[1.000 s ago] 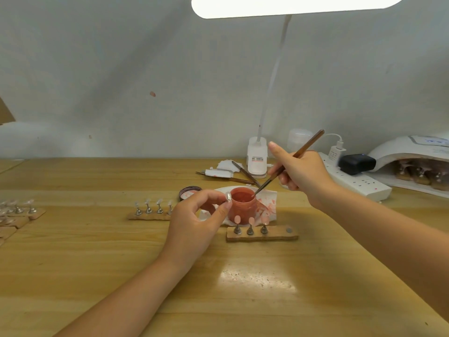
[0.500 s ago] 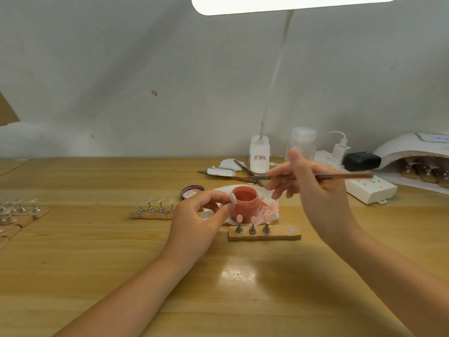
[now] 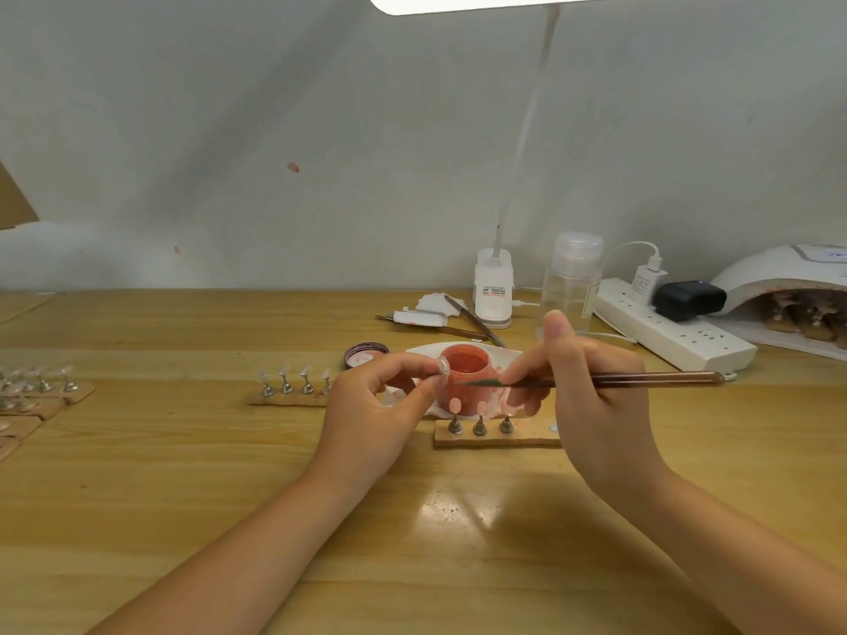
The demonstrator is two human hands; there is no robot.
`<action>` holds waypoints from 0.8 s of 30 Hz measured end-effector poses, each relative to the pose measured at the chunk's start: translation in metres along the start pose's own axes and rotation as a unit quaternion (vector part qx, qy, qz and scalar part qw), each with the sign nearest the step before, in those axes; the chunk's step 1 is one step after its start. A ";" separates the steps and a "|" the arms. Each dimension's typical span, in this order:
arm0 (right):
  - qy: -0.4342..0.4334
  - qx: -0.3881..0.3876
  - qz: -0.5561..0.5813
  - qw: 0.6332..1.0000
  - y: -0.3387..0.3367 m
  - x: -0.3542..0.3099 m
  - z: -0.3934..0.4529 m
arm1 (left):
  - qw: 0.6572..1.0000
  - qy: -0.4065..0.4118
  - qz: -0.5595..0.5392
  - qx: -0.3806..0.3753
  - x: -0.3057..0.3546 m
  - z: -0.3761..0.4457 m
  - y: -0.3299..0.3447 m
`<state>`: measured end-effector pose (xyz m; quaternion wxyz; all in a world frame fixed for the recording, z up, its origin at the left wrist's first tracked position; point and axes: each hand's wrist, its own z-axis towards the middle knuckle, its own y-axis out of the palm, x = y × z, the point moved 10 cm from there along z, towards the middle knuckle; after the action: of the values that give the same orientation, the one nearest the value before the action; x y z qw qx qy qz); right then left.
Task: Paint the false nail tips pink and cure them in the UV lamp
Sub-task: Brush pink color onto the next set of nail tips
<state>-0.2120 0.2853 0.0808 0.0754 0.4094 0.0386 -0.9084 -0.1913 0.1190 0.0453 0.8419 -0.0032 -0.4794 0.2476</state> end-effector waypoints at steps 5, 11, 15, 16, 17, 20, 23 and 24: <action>0.016 -0.007 0.003 1.000 0.006 0.004 0.000 | 1.000 0.006 0.002 -0.002 0.000 0.000 0.000; 0.026 0.022 0.022 0.999 0.000 0.003 0.001 | 1.000 0.009 0.001 -0.006 0.001 0.000 0.001; 0.040 0.016 0.025 0.999 0.002 0.006 -0.002 | 1.000 0.014 -0.001 -0.005 0.003 0.000 0.001; 0.040 0.024 0.026 0.999 0.000 0.005 -0.002 | 1.000 0.014 -0.001 -0.004 0.003 0.001 0.001; 0.037 0.033 0.028 0.998 -0.002 0.004 -0.002 | 1.000 0.013 0.000 -0.003 0.003 0.001 0.000; 0.037 0.041 0.020 0.998 -0.002 0.003 0.000 | 1.000 0.013 -0.004 -0.006 0.002 0.001 0.001; 0.056 0.028 0.031 0.998 0.003 0.006 -0.003 | 1.000 0.010 -0.018 -0.001 0.001 0.001 0.001; 0.065 0.034 0.038 0.997 0.002 0.007 -0.004 | 1.000 0.008 -0.025 0.001 0.000 0.001 0.000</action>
<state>-0.2138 0.2829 0.0728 0.0938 0.4709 -0.0031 -0.8772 -0.1921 0.1193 0.0460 0.8516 0.0081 -0.4723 0.2270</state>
